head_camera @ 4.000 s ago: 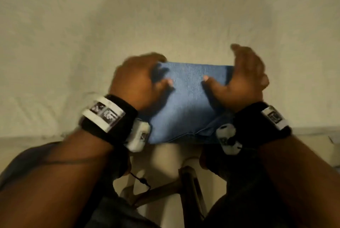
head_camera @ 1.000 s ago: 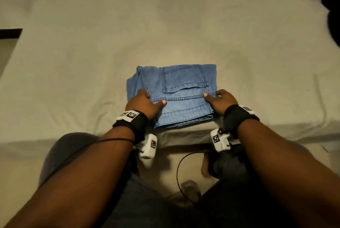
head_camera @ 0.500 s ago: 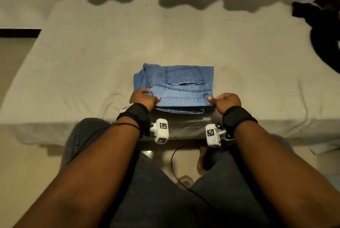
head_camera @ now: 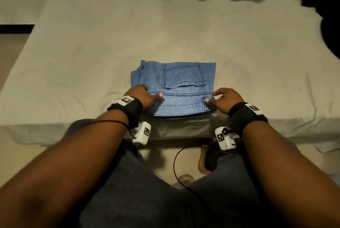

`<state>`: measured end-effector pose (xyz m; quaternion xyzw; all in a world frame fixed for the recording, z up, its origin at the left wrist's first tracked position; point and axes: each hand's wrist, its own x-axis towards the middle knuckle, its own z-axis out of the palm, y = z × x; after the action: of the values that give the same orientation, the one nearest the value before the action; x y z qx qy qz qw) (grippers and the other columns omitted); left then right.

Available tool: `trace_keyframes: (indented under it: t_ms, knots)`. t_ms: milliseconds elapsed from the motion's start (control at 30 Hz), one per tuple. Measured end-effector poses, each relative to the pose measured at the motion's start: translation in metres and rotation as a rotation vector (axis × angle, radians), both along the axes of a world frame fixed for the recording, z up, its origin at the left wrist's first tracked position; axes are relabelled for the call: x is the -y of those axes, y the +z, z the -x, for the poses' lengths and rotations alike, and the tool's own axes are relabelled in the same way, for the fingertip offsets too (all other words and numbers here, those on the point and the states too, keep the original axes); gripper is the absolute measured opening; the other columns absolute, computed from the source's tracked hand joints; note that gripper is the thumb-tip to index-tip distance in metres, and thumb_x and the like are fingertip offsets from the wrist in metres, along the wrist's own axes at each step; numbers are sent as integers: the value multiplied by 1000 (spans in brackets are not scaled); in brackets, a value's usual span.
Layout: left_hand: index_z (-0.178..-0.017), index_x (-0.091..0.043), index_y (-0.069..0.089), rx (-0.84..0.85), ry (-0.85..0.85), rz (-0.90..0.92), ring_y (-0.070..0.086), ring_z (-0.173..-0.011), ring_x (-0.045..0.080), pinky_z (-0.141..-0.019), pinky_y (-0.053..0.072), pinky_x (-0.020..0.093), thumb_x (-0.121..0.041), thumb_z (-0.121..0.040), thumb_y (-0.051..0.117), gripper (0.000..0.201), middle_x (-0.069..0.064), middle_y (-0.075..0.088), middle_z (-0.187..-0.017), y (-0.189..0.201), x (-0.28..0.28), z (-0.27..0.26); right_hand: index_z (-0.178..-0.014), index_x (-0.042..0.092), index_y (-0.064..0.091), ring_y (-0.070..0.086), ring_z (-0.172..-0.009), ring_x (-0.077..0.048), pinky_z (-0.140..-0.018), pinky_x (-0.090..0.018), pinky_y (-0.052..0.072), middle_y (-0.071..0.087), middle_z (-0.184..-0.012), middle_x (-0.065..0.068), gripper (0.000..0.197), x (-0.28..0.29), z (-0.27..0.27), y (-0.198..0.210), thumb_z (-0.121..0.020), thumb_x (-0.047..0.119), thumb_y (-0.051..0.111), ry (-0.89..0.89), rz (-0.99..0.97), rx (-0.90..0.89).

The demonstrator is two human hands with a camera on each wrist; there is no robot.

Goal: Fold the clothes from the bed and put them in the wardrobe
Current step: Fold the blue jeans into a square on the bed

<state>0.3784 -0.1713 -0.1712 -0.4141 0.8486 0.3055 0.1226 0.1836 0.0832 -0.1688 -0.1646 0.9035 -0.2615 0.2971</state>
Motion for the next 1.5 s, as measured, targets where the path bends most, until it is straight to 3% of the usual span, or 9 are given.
trace_keyframes:
  t_ms: [133, 267, 400, 733, 933, 1000, 1167, 1367, 1500]
  knots:
    - [-82, -10, 65, -117, 107, -148, 67, -93, 36, -82, 52, 40, -61, -100, 46, 57, 21, 70, -97, 0, 31, 29, -88, 22, 70, 71, -86, -22, -83, -35, 58, 72, -86, -3, 27, 8, 29, -2, -82, 46, 80, -61, 136, -16]
    - [-136, -3, 59, -282, 356, -241, 60, -122, 36, -102, 50, 40, -35, -104, 52, 46, 19, 62, -135, -13, 48, 47, -79, 14, 73, 68, -87, -27, -91, -39, 55, 74, -90, -11, 26, 23, 51, -11, -94, 35, 70, -57, 113, -50]
    - [-149, -8, 48, -293, 302, -179, 51, -135, 27, -104, 38, 20, -24, -102, 56, 50, 10, 53, -149, -24, 53, 61, -87, 2, 75, 69, -91, -36, -92, -50, 55, 74, -93, -18, 35, 44, 65, -25, -96, 34, 63, -92, 78, -91]
    - [-113, -12, 68, 51, 192, -113, 60, -102, 27, -75, 34, 26, -41, -95, 67, 34, 11, 66, -115, -44, 85, 57, -76, 6, 70, 66, -77, -30, -74, -33, 50, 69, -78, -13, 23, 46, 90, -32, -90, 23, 74, -48, -91, 62]
    - [-72, -17, 64, -257, 571, -538, 49, -57, 18, -54, 38, 25, -56, -81, 75, 42, 1, 63, -70, -32, 112, 73, -81, 1, 70, 72, -80, -25, -79, -37, 59, 73, -84, -13, 50, 66, 112, -36, -90, 51, 69, -247, 113, 85]
    - [-70, -18, 64, -341, 641, -568, 46, -51, 18, -48, 35, 22, -57, -87, 69, 43, 0, 59, -62, -36, 118, 77, -77, 3, 64, 67, -61, -11, -58, -22, 54, 67, -69, -8, 43, 78, 113, -40, -96, 41, 65, -343, 223, 114]
    - [-87, 4, 74, -209, 369, -144, 68, -88, 36, -85, 53, 40, -61, -96, 54, 70, 21, 74, -90, -51, 128, 92, -80, 4, 70, 57, -66, -17, -59, -24, 45, 65, -75, -6, 37, 85, 124, -50, -90, 39, 69, -359, 211, -40]
    - [-56, -9, 51, -170, 329, -118, 52, -72, 25, -69, 38, 27, -56, -98, 54, 64, 8, 53, -63, -57, 135, 111, -66, 18, 64, 56, -63, -11, -67, -24, 45, 63, -68, 2, 30, 88, 127, -52, -90, 36, 70, -343, 221, -153]
    - [-73, -6, 58, -107, 201, -12, 58, -101, 33, -79, 32, 28, -49, -107, 38, 58, 16, 64, -96, -57, 132, 118, -71, 10, 65, 58, -70, -19, -69, -26, 41, 64, -71, -6, 31, 86, 128, -51, -92, 32, 68, -234, 191, -350]
